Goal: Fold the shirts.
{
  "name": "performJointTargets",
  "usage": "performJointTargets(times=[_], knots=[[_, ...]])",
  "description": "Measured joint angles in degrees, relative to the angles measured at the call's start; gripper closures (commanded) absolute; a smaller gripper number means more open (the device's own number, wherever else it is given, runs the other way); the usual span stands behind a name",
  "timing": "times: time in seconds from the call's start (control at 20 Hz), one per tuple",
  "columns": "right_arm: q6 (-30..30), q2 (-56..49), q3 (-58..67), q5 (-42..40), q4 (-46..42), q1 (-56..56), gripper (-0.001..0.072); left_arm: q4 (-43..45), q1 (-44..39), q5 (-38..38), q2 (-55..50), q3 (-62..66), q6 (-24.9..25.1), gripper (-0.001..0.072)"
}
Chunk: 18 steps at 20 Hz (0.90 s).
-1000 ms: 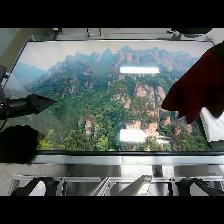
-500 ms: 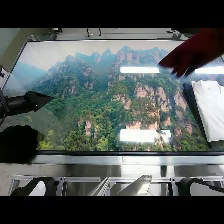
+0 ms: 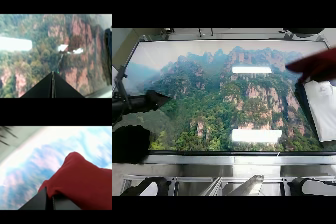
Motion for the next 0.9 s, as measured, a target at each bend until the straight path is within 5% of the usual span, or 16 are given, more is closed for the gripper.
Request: performJointTargets(times=[0.25, 0.7, 0.75, 0.8, 0.85, 0.9], knots=[[6.01, 9.99, -15.96, 10.95, -14.80, -6.21, 0.0697, -5.42, -7.17, -0.63, -6.34, 0.07, 1.86, 0.0707], [6.14, 18.45, -37.31, 15.28, -19.82, -14.51, 0.0682, -13.88, -14.38, -7.98, -13.84, 5.35, 7.15, 0.0707], [5.99, 18.49, -39.06, 14.56, -19.93, -14.73, 0.0546, -13.97, -14.97, -9.29, -14.56, 6.91, 7.23, 0.0707], [5.86, 18.45, -40.52, 14.19, -20.24, -14.91, 0.0169, -14.05, -15.56, -10.38, -15.19, 8.37, 7.45, 0.0707], [5.44, 18.34, -41.51, 14.03, -20.46, -15.04, 0.0003, -14.21, -16.20, -11.39, -15.85, 10.01, 7.58, 0.0707], [4.15, 18.29, -42.21, 13.86, -20.59, -15.15, 0.0003, -14.27, -16.85, -12.11, -16.50, 11.72, 7.61, 0.0707]])
